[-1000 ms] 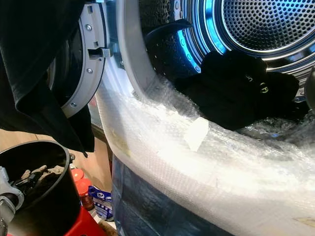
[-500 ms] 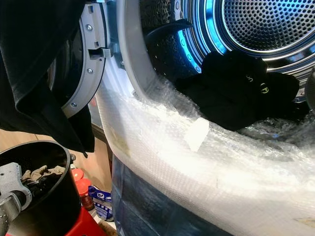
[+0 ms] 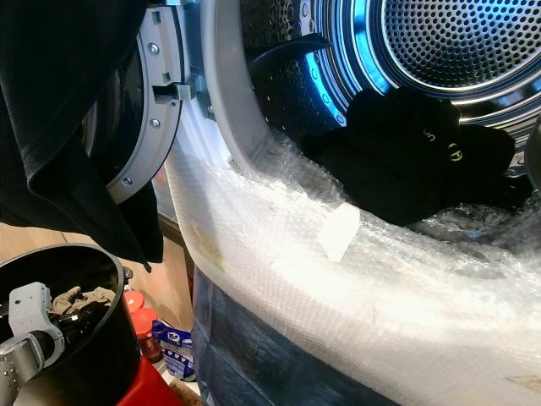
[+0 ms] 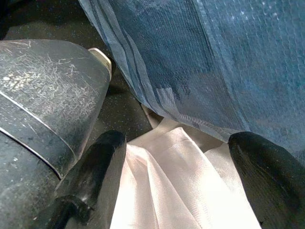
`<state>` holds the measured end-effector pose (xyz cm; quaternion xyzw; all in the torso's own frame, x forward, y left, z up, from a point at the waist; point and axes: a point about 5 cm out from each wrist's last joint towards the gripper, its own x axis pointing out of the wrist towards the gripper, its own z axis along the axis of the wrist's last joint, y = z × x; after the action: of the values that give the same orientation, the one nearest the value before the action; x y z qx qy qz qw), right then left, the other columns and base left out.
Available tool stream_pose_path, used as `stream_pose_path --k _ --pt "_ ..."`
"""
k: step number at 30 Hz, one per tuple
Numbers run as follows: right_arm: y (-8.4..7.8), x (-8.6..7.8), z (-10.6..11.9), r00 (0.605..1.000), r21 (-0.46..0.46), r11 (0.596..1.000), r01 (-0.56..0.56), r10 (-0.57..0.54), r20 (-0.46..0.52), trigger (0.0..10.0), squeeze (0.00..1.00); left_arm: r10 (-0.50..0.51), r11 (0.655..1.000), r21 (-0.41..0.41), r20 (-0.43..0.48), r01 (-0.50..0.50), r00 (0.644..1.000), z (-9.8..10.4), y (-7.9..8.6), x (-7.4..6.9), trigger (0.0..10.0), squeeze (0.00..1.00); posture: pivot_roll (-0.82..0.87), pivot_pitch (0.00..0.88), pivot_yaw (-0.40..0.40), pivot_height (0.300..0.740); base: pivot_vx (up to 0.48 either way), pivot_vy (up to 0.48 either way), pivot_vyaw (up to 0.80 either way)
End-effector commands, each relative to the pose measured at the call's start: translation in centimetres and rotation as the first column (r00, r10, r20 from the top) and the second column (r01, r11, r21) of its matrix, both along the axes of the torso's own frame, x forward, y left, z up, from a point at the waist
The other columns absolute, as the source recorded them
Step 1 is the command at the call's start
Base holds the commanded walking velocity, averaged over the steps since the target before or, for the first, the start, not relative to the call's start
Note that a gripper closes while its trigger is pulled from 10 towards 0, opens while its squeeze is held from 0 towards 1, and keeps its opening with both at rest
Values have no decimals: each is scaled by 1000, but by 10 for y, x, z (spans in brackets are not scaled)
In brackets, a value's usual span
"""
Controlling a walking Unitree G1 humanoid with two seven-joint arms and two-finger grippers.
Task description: Clothes washing
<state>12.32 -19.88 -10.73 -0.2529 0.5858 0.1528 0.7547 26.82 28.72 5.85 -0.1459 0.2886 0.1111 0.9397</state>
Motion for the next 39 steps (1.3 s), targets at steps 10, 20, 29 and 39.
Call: stream_pose_path --k 10,20,29,39 --pt "1 5 1 999 -7 999 -40 40 6 10000 0 -58 994 -97 -168 42 984 -39 -30 -21 10000 0 24 0 -98 740 0 0 0" --pt "-3 9 3 999 -16 999 -39 40 19 10000 0 -19 998 -56 -131 11 991 -34 -23 -23 0 0 27 0 -106 740 0 0 0" --pt "-4 14 5 999 -14 999 -42 43 26 10000 0 -28 999 -28 -92 25 995 -28 -23 -26 0 0 24 0 -105 740 0 0 0" --pt "5 19 6 998 -5 998 -60 60 33 10000 0 -20 1000 -22 -87 18 996 -27 -27 -39 0 0 35 0 -100 740 0 0 0"
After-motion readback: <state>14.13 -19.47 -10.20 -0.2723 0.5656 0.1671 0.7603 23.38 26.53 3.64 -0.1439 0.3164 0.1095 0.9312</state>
